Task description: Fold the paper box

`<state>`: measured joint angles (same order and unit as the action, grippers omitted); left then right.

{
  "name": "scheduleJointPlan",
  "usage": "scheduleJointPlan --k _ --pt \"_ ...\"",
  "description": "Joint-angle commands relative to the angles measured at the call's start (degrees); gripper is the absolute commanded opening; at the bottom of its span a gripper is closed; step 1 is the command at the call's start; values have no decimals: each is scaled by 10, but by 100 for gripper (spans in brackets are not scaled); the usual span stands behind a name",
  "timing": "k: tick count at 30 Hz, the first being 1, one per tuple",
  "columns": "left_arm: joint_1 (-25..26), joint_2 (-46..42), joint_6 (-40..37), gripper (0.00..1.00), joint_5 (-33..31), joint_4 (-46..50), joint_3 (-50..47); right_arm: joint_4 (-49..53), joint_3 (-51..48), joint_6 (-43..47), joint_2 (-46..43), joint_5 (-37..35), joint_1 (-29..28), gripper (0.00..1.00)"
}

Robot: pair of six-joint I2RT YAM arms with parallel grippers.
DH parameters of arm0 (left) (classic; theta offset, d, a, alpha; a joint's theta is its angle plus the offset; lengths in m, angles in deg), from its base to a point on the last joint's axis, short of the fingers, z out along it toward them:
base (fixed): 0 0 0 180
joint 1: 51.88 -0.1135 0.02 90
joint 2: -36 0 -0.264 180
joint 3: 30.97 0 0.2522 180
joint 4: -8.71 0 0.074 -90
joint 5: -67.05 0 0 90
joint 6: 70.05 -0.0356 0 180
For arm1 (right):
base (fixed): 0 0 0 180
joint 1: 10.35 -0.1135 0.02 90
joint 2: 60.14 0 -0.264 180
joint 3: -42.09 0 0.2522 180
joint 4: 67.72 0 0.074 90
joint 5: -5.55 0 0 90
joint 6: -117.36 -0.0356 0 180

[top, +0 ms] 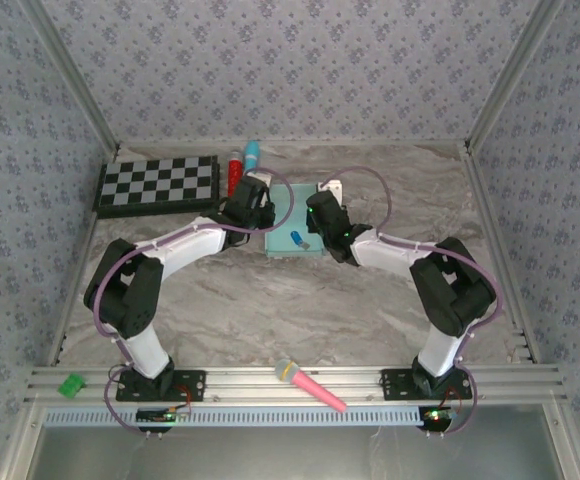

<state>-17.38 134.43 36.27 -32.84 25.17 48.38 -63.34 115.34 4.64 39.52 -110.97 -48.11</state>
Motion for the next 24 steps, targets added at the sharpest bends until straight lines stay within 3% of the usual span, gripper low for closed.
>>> scheduleJointPlan --k 1,24 --pt "0 6 16 20 12 -18 -5 -19 12 -17 12 -26 -12 13" --pt "0 3 48 14 38 -46 -31 -31 1 -51 23 -55 -28 10"
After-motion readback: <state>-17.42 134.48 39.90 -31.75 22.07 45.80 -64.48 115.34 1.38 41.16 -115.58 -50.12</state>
